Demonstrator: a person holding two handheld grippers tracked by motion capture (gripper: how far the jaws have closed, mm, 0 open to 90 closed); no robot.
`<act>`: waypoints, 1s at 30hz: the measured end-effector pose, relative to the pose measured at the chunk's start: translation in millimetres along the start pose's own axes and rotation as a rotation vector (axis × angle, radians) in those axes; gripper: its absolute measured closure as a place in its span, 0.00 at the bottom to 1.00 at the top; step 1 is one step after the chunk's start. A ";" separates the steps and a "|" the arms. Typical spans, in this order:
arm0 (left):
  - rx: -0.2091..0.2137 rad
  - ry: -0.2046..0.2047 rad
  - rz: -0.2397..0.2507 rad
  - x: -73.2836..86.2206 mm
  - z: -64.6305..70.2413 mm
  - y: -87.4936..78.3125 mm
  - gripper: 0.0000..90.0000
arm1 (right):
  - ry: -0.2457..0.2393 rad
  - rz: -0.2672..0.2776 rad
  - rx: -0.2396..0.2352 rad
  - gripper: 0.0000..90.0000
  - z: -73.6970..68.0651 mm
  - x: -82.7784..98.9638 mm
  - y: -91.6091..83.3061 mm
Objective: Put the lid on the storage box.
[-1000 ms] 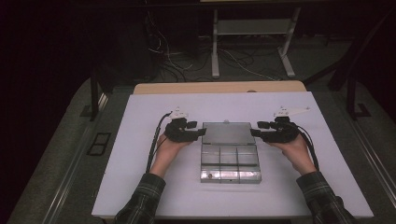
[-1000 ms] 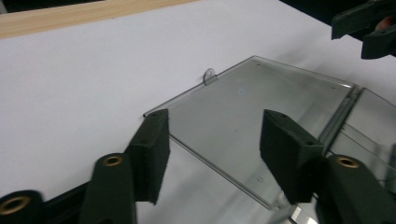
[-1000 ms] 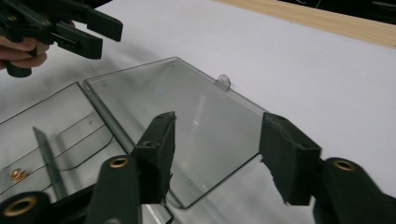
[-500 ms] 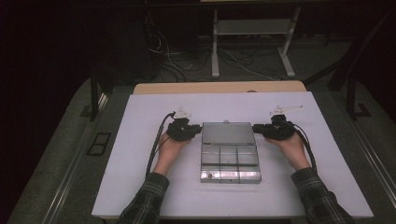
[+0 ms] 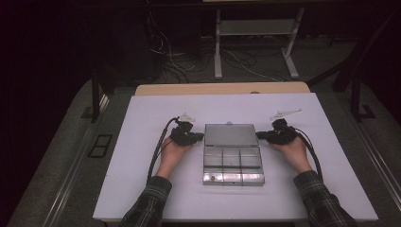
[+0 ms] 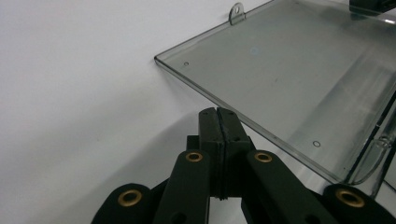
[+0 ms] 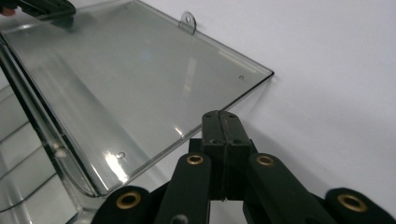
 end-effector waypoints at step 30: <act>0.039 -0.023 0.019 -2.7 5.6 5.0 0.99 | 0.008 -0.046 -0.027 0.99 -5.6 -9.1 19.4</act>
Point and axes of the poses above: each handheld gripper's, and its own axes: y roughly forward along the jaws, x roughly out of its underside, z roughly to its right, the point moved 5 cm from there along y, roughly forward along the jaws, and after that the axes turned 7 degrees about -y, right-handed, at the moved point
